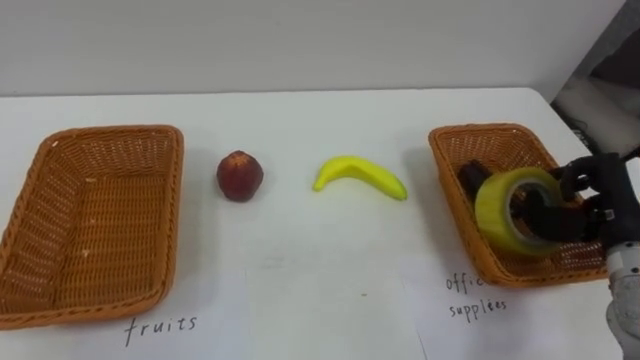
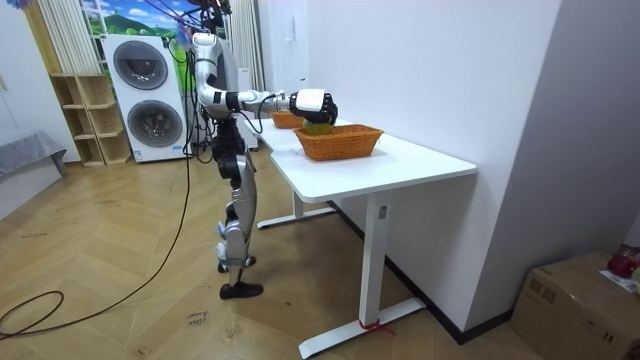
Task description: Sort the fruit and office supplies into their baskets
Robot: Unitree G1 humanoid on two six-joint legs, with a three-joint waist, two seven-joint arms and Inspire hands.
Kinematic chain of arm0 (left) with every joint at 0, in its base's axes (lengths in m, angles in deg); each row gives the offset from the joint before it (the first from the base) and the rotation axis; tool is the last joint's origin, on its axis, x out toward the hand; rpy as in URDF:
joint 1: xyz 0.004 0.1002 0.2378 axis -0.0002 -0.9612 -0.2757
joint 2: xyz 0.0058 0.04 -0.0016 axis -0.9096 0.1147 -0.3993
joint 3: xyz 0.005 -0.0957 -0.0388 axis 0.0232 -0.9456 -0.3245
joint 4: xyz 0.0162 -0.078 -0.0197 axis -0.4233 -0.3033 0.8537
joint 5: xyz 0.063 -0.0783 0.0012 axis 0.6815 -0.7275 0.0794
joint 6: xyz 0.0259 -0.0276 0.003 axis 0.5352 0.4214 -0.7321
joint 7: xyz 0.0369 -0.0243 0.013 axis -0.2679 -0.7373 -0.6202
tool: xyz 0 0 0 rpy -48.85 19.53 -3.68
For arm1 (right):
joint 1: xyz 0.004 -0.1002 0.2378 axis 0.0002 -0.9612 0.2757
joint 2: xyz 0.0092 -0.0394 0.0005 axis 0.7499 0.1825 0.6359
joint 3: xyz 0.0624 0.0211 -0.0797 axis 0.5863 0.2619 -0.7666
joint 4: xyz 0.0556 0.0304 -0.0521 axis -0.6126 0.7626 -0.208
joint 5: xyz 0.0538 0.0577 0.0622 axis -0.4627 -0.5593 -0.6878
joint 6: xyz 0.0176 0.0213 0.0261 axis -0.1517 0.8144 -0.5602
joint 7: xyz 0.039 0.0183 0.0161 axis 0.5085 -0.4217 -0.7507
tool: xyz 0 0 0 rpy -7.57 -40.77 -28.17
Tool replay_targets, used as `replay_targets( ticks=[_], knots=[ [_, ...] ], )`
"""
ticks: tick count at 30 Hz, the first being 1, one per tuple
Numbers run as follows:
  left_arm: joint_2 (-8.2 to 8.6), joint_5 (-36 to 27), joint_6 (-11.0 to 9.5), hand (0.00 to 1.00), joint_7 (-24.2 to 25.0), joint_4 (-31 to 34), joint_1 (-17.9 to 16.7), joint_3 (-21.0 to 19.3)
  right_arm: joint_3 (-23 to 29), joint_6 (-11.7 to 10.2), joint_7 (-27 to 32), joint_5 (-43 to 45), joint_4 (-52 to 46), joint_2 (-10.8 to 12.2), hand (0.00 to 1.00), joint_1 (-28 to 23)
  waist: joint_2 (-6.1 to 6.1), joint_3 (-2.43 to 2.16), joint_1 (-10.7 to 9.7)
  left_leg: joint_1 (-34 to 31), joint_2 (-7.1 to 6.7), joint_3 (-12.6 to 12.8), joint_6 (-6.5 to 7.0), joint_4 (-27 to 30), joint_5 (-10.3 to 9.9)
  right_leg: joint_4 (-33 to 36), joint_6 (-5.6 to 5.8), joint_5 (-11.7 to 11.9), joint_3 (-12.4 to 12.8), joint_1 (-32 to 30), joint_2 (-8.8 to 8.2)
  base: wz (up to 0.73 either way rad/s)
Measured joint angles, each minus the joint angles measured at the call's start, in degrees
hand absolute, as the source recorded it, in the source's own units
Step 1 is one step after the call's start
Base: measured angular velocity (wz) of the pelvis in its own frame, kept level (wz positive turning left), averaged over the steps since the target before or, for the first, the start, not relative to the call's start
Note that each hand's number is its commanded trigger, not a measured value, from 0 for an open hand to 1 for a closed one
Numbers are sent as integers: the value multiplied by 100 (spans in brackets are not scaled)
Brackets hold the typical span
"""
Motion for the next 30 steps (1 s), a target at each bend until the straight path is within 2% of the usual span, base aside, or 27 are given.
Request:
replay_targets(
  ticks=[3,4,5,14,15,16,17,30],
  knots=[
    [-4,1,-1,0,10,1,10,0,0,0,-13,10,1,0,100,-1,2,-2,-2,9,0,-1,0,0,0,0,0,0,-1,13,0,0],
    [-7,2,-3,0,10,1,10,0,0,0,-13,15,1,0,97,-1,1,-2,-2,10,0,-1,0,0,0,0,0,0,-1,14,0,0],
    [-12,1,-3,0,9,0,9,0,0,0,-13,32,1,0,100,-1,1,-2,-1,11,0,-1,0,1,0,0,0,0,-1,15,0,0],
    [-22,3,-3,0,9,-1,5,0,0,0,-20,107,1,1,100,-2,-1,-1,1,29,0,-5,0,2,0,-4,0,0,-3,41,0,0],
    [-22,4,-3,0,10,-1,5,0,0,0,-30,117,2,2,96,-7,0,0,-1,29,0,-5,0,2,0,-4,0,0,-2,41,0,0],
    [-22,4,-3,0,11,2,6,-1,-5,0,-34,122,1,3,60,-7,0,-1,0,29,-1,-5,0,2,0,-4,0,0,-1,40,0,0],
    [-23,4,-3,0,13,30,6,-1,-5,0,-47,125,1,2,1,-7,0,-1,5,29,-1,-5,0,2,0,-4,0,0,-1,40,0,0],
    [-75,9,-2,0,21,45,8,-11,-51,-4,-97,184,0,2,0,-6,-18,-11,43,34,-1,-1,0,3,0,-4,0,0,1,41,0,0]
  ],
)
